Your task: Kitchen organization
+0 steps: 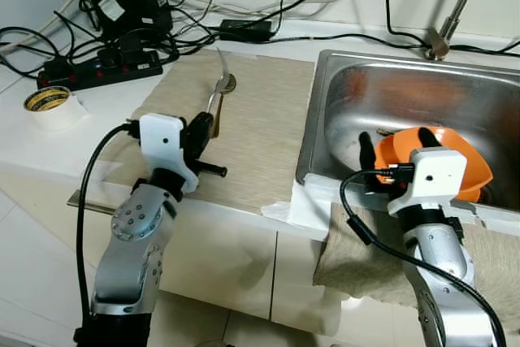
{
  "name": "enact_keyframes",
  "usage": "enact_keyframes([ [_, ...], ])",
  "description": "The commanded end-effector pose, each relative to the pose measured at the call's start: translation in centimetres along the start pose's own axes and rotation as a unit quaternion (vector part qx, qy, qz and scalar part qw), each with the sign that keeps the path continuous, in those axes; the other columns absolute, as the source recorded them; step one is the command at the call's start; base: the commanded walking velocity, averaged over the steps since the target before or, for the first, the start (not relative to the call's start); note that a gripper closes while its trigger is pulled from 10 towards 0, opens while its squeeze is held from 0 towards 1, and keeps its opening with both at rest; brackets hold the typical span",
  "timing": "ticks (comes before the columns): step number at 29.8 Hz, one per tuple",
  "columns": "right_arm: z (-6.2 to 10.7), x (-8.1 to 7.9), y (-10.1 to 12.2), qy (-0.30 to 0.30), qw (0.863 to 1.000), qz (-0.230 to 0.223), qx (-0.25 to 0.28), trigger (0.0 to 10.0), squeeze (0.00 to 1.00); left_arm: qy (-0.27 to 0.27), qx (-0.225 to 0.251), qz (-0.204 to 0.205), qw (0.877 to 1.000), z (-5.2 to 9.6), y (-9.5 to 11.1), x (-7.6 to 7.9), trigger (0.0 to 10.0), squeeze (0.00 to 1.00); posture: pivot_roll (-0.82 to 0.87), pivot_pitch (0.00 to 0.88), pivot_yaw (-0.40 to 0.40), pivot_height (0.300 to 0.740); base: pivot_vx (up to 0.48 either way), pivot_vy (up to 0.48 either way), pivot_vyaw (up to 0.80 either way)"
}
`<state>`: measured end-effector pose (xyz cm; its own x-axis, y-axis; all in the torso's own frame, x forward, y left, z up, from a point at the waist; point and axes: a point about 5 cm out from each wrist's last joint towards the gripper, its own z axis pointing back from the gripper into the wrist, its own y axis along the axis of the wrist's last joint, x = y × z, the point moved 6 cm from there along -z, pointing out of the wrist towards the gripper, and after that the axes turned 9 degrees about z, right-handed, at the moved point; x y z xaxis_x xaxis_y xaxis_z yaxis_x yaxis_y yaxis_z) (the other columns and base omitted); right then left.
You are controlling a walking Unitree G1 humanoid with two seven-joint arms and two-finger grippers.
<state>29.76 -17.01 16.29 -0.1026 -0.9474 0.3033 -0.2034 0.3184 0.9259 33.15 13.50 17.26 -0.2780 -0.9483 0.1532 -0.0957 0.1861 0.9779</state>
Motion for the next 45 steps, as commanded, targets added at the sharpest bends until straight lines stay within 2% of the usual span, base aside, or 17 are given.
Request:
enact_keyframes([
  [1, 0.2, 0.8, 0.5, -0.024, 1.000, 0.008, 0.012, 10.0, 0.00, 0.006, 0.024, -0.016, 1.000, 0.4, 1.3, -0.3, 0.0, 0.65, -0.05, 0.000, 0.077, 0.736, 0.000, 0.000, 0.00],
  [13, 0.3, 0.6, 0.5, -0.031, 0.999, 0.013, 0.016, 10.0, 0.00, 0.011, 0.023, -0.009, 1.000, 0.4, 1.3, -0.4, 0.0, 0.65, -0.05, 0.000, 0.081, 0.736, 0.000, 0.000, 0.00],
  [16, 0.3, 0.4, 0.4, -0.030, 0.999, 0.011, 0.015, 10.0, 0.00, 0.024, 0.002, 0.006, 1.000, 0.4, 0.4, -1.1, 0.0, 0.64, -0.05, 0.000, 0.078, 0.736, 0.000, 0.000, 0.00],
  [28, -0.1, 0.3, 0.3, -0.023, 1.000, 0.012, 0.013, 10.0, 0.00, 0.018, -0.005, 0.016, 1.000, -0.2, -0.1, -0.5, 0.0, 0.64, -0.06, 0.000, 0.078, 0.736, 0.000, 0.000, 0.00],
  [45, -0.4, -0.3, 0.0, -0.004, 1.000, 0.012, 0.011, 10.0, 0.00, 0.008, -0.006, 0.008, 1.000, -0.6, -0.1, -0.3, 0.0, 0.65, -0.05, 0.000, 0.079, 0.736, 0.000, 0.000, 0.00],
])
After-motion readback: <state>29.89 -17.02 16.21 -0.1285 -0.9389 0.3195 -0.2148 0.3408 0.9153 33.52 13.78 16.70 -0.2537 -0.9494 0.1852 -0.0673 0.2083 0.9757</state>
